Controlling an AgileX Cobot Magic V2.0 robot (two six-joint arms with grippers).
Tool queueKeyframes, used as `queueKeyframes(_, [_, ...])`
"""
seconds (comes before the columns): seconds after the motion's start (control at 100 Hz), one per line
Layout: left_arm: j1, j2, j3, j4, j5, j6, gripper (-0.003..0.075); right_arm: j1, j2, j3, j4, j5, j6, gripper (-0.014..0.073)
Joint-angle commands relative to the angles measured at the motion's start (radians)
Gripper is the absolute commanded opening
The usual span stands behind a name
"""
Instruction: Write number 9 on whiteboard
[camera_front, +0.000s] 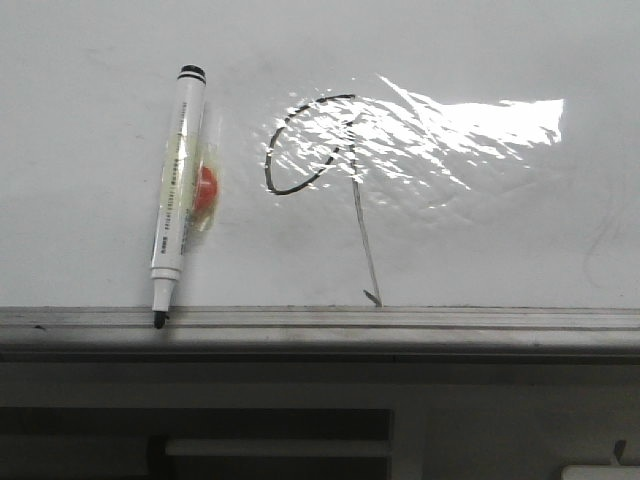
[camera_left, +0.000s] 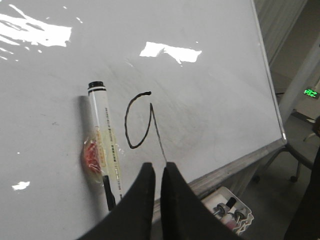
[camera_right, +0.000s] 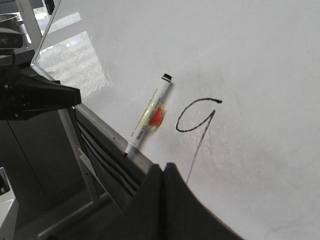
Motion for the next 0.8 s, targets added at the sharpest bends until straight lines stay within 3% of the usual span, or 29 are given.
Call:
queueKeyframes(0.0, [-0.003,-0.062,0.013,0.046,-0.065,-0.004,-0.0020,0.002,-0.085,0.054,-0.015,-0.078,-0.004,-0.0062])
queueKeyframes(0.29, [-0.003,-0.150,0.083,0.046,0.077,-0.047,-0.0020,0.002,-0.297,0.153,-0.015,-0.046,-0.004,-0.0062])
queueKeyframes(0.79, [-0.003,-0.150,0.083,0.046,0.084,-0.048,-0.0020,0.002,-0.305,0.157,-0.015,-0.046,-0.004,-0.0062])
